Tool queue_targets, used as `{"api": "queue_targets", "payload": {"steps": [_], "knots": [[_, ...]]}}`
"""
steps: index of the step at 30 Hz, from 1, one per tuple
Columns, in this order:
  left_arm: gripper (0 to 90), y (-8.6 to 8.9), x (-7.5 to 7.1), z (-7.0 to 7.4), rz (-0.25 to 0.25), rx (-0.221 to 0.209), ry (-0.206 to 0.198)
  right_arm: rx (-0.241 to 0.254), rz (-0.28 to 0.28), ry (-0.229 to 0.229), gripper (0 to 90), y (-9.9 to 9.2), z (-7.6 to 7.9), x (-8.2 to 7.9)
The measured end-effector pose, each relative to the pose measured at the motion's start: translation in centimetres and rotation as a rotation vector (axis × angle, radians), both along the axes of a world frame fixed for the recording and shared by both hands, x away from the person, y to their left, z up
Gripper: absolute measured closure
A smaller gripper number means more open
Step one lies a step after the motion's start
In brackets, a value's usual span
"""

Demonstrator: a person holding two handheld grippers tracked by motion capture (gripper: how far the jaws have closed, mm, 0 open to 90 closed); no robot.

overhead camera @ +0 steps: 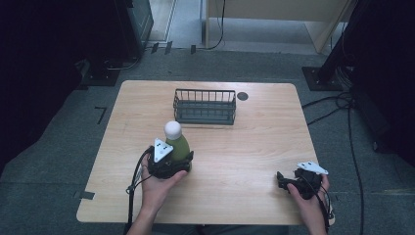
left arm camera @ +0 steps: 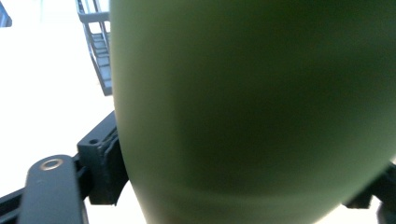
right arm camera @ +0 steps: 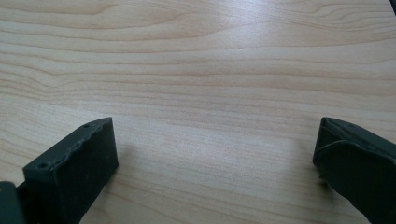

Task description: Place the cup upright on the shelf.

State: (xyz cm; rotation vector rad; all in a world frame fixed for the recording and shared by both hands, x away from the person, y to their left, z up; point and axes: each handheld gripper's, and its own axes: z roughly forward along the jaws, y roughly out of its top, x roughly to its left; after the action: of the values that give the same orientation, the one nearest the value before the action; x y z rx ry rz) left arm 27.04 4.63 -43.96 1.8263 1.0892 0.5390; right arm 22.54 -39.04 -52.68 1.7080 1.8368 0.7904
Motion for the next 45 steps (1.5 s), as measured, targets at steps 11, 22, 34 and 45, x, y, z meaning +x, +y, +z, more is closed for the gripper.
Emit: {"api": "queue_targets", "payload": {"steps": [11, 22, 34, 45], "knots": [[20.4, -0.3, 0.4, 0.1, -0.004, 0.03, -0.032, 0.0, 0.0, 0.0, 0.0, 0.0, 0.0, 0.0], [20.8, -0.6, 1.5, 0.6, -0.012, 0.027, -0.036, -0.001, 0.001, 0.0, 0.0, 0.0, 0.0, 0.0], [20.9, -0.6, 3.6, 2.5, -0.006, 0.016, -0.071, 0.001, 0.0, 0.001, 0.0, 0.0, 0.0, 0.0], [20.9, -0.8, 6.3, 4.3, 0.005, 0.019, -0.088, 0.003, -0.003, 0.0, 0.0, 0.0, 0.0, 0.0]]}}
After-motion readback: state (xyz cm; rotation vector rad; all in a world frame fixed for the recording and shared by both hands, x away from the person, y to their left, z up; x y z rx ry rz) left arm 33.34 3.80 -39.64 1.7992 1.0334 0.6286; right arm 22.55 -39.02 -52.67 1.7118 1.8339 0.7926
